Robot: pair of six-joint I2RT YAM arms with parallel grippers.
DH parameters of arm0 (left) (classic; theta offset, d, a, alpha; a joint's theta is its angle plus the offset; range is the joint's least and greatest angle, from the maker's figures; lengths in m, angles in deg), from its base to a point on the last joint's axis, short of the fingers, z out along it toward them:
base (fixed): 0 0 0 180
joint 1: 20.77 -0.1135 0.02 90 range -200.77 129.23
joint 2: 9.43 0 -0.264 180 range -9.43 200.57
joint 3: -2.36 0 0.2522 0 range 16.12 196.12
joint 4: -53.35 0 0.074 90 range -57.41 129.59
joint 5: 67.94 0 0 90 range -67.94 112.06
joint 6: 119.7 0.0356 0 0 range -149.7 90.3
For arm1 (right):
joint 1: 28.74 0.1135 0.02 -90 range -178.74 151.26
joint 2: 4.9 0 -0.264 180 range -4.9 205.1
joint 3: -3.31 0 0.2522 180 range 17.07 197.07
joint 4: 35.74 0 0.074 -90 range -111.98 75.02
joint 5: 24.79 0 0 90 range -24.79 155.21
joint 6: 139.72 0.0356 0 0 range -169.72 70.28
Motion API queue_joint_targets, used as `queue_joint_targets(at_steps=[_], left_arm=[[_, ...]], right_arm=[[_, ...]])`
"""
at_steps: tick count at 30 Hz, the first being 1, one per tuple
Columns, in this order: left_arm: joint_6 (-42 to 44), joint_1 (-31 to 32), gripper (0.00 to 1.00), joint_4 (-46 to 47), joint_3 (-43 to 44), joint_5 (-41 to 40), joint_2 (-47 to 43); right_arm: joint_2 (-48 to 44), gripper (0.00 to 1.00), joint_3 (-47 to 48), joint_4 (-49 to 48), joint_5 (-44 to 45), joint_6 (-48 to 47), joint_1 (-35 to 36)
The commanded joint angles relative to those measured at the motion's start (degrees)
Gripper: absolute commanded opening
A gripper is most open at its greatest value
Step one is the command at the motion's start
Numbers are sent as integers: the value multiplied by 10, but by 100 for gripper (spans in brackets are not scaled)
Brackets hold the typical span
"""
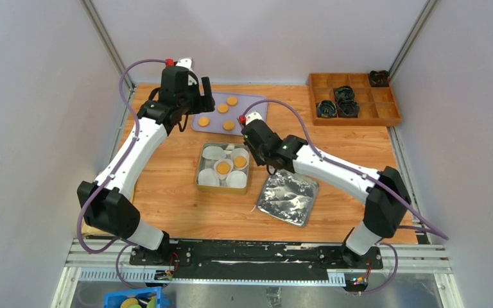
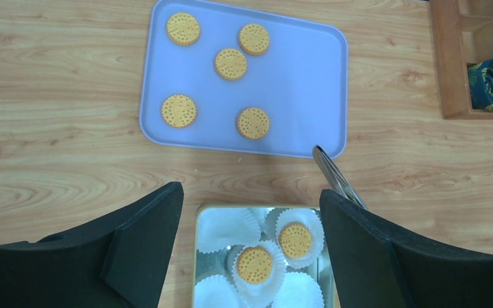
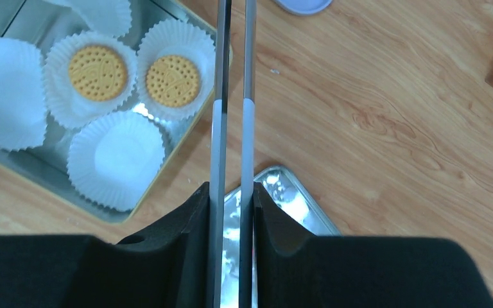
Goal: Pack the cookies
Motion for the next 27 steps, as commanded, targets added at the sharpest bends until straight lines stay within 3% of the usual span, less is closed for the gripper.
queue_joint_targets(at_steps=[1,11,13,16,27], left_arm=[[5,-3,84,8,-5,-4,1],[12,-9,84,8,-3,-14,9],[12,-9,84,8,-3,-12,10],[10,-10,84,8,-2,-9,13],[11,-13,84,8,-4,-4,13]], right_arm=[[66,29,62,-25,-37,-12,-34],[170,39,160,-21,-143,-18,-76],[176,46,168,-20,-154,-14,-83],[191,64,182,-13,-154,-21,-84],[225,64,205,11,-143,-15,-107]])
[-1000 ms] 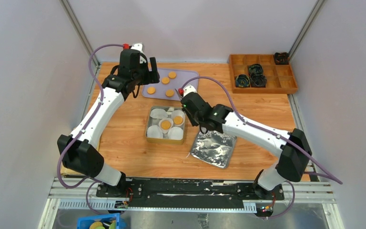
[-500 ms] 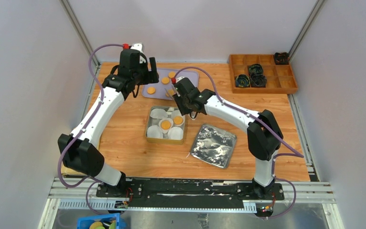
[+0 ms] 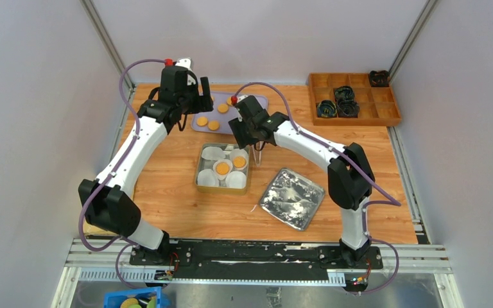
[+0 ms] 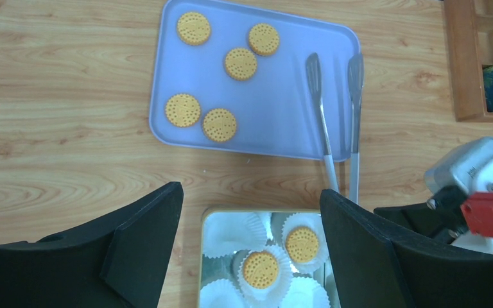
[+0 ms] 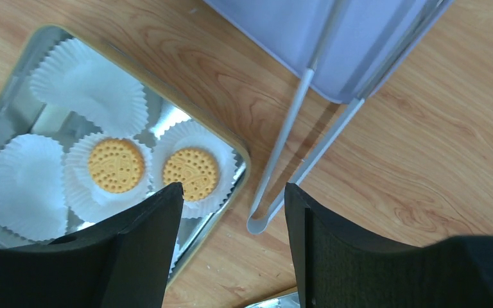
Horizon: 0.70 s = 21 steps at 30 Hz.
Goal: Pack the cookies
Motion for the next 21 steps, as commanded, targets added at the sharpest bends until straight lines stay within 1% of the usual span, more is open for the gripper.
queue_joint_targets(at_steps=[1,3,6,14,17,21], left_arm=[[5,-4,84,7,-4,0,4],[4,-5,84,7,-5,1,3],[0,-5,84,15,-9,11,5],[-4,-5,84,19,-11,22,15],[-1,-5,84,18,-11,17,13],[-3,-5,84,21,-15,20,15]], right_arm=[[9,64,-3,26,20,2,-20],[-1,64,-23,19,35,15,-35],[-1,64,-37,12,4,36,-72],[99,66,50,49,17,24,-76],[112,66,61,59,-2,32,-75],[131,66,76,55,7,33,-75]])
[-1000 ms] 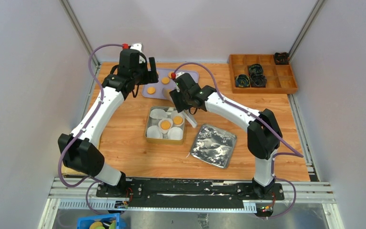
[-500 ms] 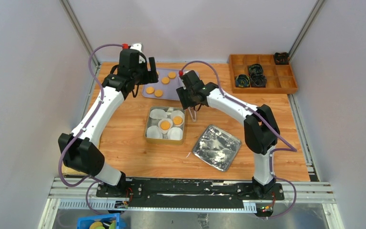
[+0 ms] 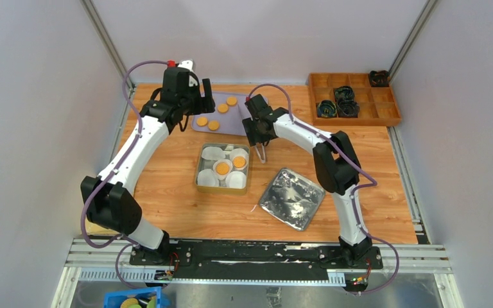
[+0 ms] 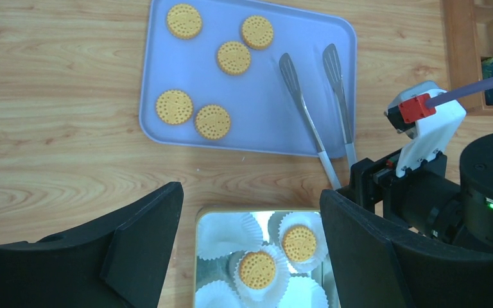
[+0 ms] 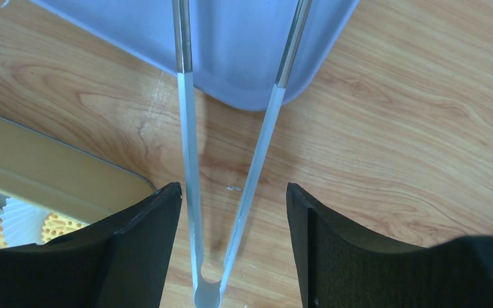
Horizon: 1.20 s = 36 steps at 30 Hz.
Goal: Pack the cookies
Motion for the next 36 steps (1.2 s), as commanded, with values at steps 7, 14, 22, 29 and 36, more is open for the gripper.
queue_joint_targets(at_steps=[7,14,22,29,36], left_arm=[[-1,-4,84,8,-8,5,9],[-1,-4,84,10,-12,7,11],[-2,-4,84,10,-11,11,11],[-2,-4,84,10,-9,9,6],[-3,-4,84,11,-7,10,5]], right_arm=[[56,66,68,35,5,4,4],[90,61,82,54,-4,14,4],[75,33,80,76,29,2,4],[11,21,73,73,59,-19,4],[-33,29,73,37,66,-41,5]])
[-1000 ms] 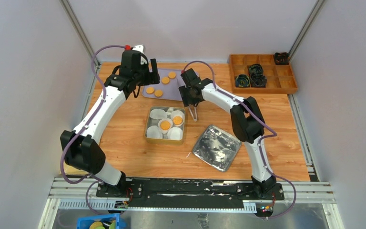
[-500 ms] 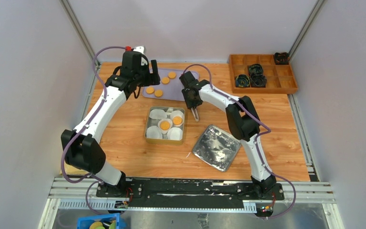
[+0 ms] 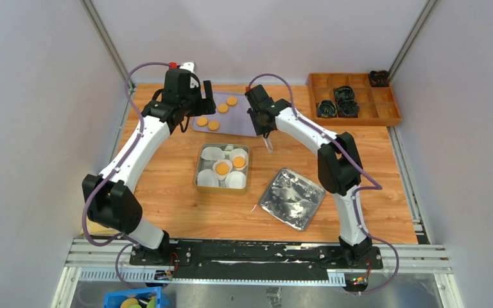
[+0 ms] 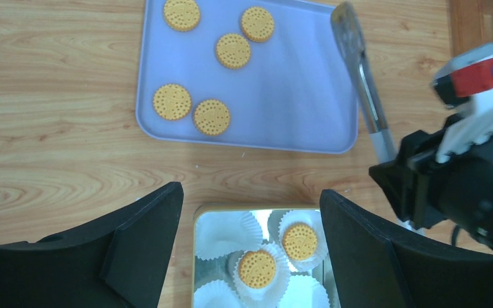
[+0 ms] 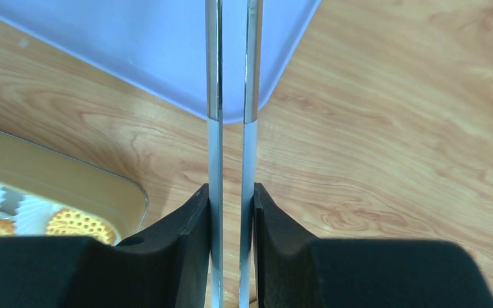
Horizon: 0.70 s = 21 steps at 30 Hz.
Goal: Pack the cookies
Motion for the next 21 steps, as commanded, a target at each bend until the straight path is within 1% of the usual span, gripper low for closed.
queue_joint_targets(at_steps=[1,4,7,17,21], left_arm=[[-2,-4,84,7,3,6,0],[-2,-4,84,7,3,8,1],[-2,-4,84,7,2,7,0],[1,-4,84,6,2,3,0],[3,-4,84,6,1,0,-1]], right_arm=[[-42,31,11,-24,23,-28,5],[-29,36,32,-24,25,-33,4],[-16,38,48,-24,19,-33,4],[1,40,79,-34,-8,-31,4],[0,40,78,-43,-43,-25,6]])
